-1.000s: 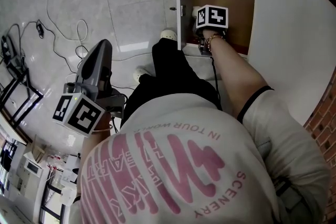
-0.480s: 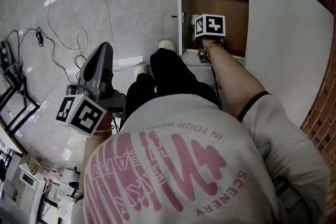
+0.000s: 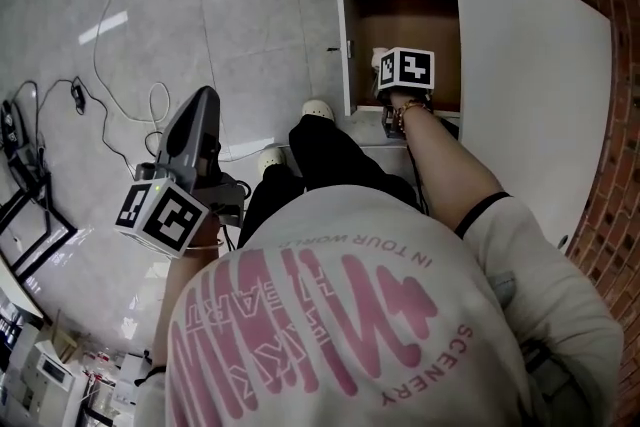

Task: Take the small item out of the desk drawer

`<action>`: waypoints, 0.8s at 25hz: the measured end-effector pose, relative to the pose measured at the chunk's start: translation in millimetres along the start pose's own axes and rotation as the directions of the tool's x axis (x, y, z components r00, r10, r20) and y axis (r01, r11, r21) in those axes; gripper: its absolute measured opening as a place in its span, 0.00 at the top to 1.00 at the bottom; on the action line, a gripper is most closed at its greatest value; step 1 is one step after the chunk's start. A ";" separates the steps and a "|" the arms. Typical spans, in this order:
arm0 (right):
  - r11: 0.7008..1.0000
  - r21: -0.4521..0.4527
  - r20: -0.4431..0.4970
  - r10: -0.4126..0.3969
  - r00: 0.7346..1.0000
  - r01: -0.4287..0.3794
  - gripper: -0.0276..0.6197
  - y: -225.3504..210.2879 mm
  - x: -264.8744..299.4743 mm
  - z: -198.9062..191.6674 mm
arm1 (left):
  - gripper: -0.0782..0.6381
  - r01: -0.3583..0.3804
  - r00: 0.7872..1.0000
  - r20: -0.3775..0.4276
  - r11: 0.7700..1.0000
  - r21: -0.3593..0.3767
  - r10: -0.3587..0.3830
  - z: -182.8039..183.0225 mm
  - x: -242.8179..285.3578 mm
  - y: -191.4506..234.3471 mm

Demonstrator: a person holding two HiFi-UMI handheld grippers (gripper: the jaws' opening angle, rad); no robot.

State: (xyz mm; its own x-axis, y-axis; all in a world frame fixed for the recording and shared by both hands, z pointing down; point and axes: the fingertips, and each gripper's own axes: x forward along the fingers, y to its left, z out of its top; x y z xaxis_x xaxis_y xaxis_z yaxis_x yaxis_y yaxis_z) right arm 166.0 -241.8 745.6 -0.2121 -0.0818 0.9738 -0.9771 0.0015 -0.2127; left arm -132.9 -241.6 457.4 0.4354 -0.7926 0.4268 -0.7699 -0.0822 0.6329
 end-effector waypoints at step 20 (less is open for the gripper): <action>0.989 0.150 0.193 -0.021 0.981 -0.008 0.76 32.2 -90.1 -47.9 | 0.89 0.186 0.976 0.085 0.974 0.132 -0.198 42.6 -70.4 -40.1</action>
State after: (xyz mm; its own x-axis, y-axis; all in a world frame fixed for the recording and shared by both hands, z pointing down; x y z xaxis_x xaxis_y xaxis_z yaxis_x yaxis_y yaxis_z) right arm 152.9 -186.7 654.9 -0.1843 -0.2724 0.9444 -0.9620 -0.1471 -0.2301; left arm -152.5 -208.3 374.4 0.5378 -0.8093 0.2364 -0.7304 -0.3072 0.6101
